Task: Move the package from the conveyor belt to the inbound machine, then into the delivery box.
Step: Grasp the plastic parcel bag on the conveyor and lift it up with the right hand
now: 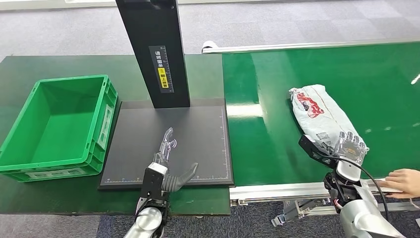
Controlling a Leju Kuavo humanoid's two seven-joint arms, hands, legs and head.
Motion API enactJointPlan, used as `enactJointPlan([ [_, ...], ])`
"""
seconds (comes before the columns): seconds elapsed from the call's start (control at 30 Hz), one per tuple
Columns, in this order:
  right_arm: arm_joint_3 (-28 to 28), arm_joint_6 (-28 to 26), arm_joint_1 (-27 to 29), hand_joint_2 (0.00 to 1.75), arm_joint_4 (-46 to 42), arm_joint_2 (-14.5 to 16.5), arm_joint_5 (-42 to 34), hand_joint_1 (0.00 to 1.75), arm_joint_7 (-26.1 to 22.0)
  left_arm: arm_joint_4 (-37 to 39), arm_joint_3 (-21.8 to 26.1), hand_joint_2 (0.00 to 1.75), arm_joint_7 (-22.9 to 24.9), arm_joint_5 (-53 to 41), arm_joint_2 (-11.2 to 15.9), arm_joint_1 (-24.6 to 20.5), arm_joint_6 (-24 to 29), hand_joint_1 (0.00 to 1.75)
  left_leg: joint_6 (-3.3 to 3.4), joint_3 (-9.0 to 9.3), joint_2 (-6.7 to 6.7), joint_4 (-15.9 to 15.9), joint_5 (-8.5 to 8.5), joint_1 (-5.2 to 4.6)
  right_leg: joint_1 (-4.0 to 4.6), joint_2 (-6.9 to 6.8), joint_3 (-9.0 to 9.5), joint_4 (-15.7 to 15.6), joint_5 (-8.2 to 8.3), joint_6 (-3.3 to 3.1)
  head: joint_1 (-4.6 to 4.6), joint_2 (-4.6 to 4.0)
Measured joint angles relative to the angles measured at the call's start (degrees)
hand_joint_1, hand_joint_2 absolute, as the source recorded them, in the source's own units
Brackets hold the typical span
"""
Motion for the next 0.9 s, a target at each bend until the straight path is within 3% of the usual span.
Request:
enactJointPlan([
  [0.23, 0.74, 3.79, -0.64, 1.75, 1.97, -1.15, 3.41, 0.0, 7.12, 1.17, -0.03, 1.75, -0.33, 0.51, 0.0, -0.39, -0.11, 0.0, 0.0, -0.01, 0.0, 0.01, 0.0, -0.01, -0.01, 0.0, 0.0, 0.0, 0.0, 0.0, 0.0, -0.01],
  [0.27, 0.78, 4.04, -0.69, 1.75, 2.17, -1.31, 3.51, 0.25, 7.31, 1.31, -0.05, 1.75, -0.36, 0.55, 0.0, -0.41, -0.12, 0.0, 0.0, -0.01, 0.0, 0.01, 0.0, -0.01, -0.01, 0.0, 0.0, 0.0, 0.0, 0.0, -0.01, -0.01],
  [0.37, 0.81, 4.6, -0.96, 1.75, 2.67, -1.62, 3.45, 1.51, 6.0, 1.66, -0.21, 1.75, -0.6, 0.92, 0.0, -0.49, -0.1, 0.0, 0.0, -0.01, 0.0, 0.0, 0.0, 0.0, -0.01, 0.0, 0.0, 0.0, 0.0, 0.0, 0.0, -0.01],
  [0.4, 0.81, 4.61, -1.11, 1.75, 2.8, -1.67, 3.28, 1.68, 4.8, 1.75, -0.29, 1.75, -0.73, 1.1, 0.0, -0.51, -0.09, 0.0, 0.0, 0.0, 0.01, 0.0, 0.0, 0.0, 0.0, 0.0, 0.0, 0.0, 0.0, 0.0, 0.0, -0.01],
  [0.67, 0.61, 0.53, -1.88, 1.75, 3.35, -1.76, 1.2, 1.75, -6.47, 2.21, -0.7, 1.75, -1.09, 2.08, 0.0, -0.58, -0.34, 0.0, 0.0, 0.0, 0.0, 0.0, 0.0, 0.0, 0.0, 0.0, 0.01, 0.0, 0.0, 0.0, 0.01, -0.01],
  [0.9, 0.2, -2.85, -1.9, 1.75, 3.44, -1.45, 1.1, 1.75, -9.81, 2.54, -1.85, 1.75, -1.13, 2.14, -0.02, -0.59, -0.91, 0.0, 0.0, -0.01, 0.0, 0.0, 0.0, 0.0, 0.0, 0.0, 0.0, 0.0, 0.0, 0.0, 0.0, 0.0],
])
